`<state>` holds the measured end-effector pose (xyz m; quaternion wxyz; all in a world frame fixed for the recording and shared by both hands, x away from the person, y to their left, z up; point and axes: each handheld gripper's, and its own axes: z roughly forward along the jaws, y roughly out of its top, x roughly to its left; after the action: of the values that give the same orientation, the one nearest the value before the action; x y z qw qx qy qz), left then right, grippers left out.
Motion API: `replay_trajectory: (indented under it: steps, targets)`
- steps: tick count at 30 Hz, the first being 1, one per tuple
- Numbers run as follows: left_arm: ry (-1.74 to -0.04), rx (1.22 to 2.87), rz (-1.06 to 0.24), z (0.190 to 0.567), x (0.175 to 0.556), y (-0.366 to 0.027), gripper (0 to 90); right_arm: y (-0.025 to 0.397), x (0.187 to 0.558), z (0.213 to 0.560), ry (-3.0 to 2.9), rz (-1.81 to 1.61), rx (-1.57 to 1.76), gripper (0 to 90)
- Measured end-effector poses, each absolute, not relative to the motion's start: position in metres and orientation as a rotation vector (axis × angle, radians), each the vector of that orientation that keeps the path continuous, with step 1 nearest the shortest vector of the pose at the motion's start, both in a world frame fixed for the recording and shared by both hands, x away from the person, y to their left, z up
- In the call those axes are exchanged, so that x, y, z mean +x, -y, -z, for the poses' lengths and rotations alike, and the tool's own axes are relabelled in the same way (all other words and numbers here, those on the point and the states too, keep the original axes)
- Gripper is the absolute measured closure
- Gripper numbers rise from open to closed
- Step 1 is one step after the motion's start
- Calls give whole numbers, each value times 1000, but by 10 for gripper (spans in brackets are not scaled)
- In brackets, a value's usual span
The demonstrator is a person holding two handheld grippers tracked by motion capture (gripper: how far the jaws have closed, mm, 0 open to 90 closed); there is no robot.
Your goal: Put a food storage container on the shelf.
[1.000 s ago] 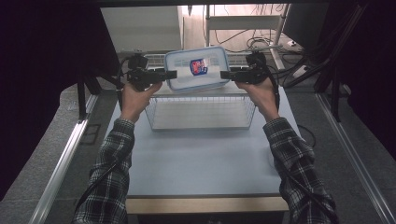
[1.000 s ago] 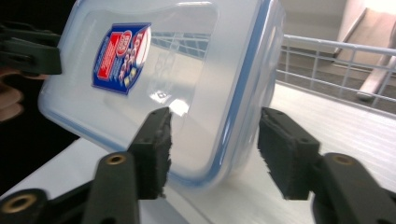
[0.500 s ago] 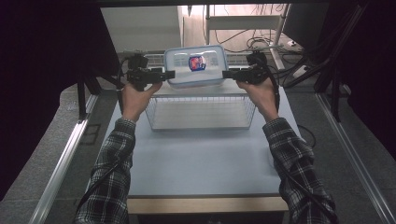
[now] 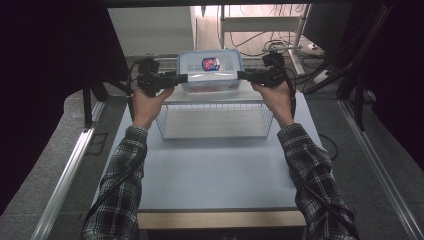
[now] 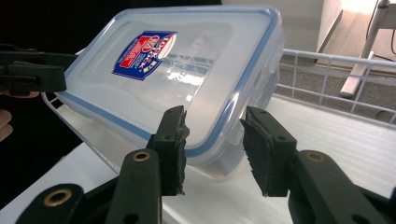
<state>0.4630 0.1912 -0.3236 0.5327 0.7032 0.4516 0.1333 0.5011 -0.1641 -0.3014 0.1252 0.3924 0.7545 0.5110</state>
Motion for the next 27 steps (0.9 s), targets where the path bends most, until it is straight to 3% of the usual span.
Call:
replay_trajectory:
  steps: [21,27]
  targets:
    - [-1052,1663,-289,324,459,-189,464,164,504,299,-2161,-1474,1120,583]
    - [-1005,1697,-332,324,443,-188,331,172,486,298,-2182,-1497,1028,445]
